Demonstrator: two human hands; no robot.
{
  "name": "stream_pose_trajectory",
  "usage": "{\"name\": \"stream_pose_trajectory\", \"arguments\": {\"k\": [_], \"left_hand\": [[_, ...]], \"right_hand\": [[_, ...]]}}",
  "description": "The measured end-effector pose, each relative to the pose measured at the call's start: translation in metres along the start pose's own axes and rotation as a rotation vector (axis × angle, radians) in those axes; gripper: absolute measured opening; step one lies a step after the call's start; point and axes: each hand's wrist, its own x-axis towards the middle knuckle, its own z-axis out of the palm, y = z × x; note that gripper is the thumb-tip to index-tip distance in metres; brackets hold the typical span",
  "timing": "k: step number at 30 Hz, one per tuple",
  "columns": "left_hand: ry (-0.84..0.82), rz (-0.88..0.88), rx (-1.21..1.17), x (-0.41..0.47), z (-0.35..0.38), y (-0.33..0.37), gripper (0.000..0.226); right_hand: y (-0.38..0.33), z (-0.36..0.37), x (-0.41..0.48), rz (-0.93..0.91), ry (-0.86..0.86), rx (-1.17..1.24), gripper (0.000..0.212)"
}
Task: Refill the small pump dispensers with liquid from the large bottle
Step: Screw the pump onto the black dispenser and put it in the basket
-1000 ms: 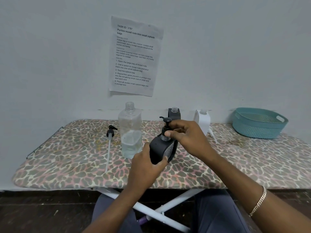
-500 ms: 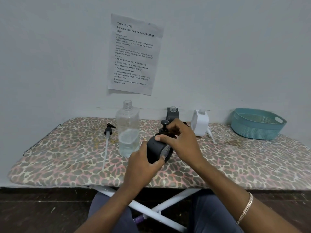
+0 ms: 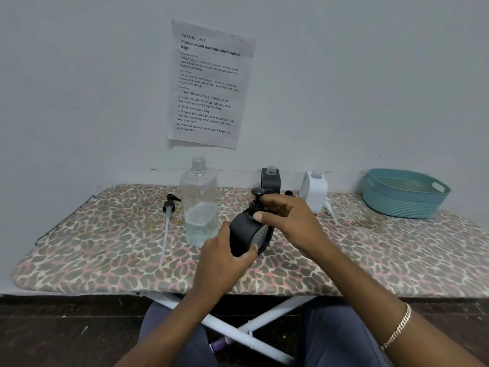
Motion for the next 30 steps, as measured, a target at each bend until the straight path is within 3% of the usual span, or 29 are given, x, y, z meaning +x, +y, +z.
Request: {"name": "stream_pose_trajectory", "arguments": {"k": [6, 13, 19, 21, 27, 30], "left_hand": [[0.013, 0.012, 0.041, 0.000, 0.002, -0.001, 0.040], [0.014, 0.010, 0.012, 0.001, 0.002, -0.001, 0.039], [0.019, 0.026, 0.056, 0.000, 0.002, -0.002, 0.040], [0.015, 0.031, 0.067, 0.000, 0.003, -0.002, 0.041], [0.016, 0.017, 0.032, 0.001, 0.002, -0.002, 0.038], [0.015, 0.014, 0.030, 0.000, 0.002, -0.002, 0.038]], "right_hand": [[-0.002, 0.014, -0.002, 0.006, 0.127, -0.166, 0.037], [-0.004, -0.003, 0.000, 0.020, -0.116, 0.048, 0.042], [-0.005, 0.009, -0.001, 0.041, 0.069, -0.009, 0.030], [-0.005, 0.013, -0.003, 0.037, 0.107, -0.105, 0.038], [-0.007, -0.002, 0.000, 0.069, -0.109, 0.046, 0.048], [-0.006, -0.007, 0.003, 0.034, -0.122, 0.062, 0.043]]}}
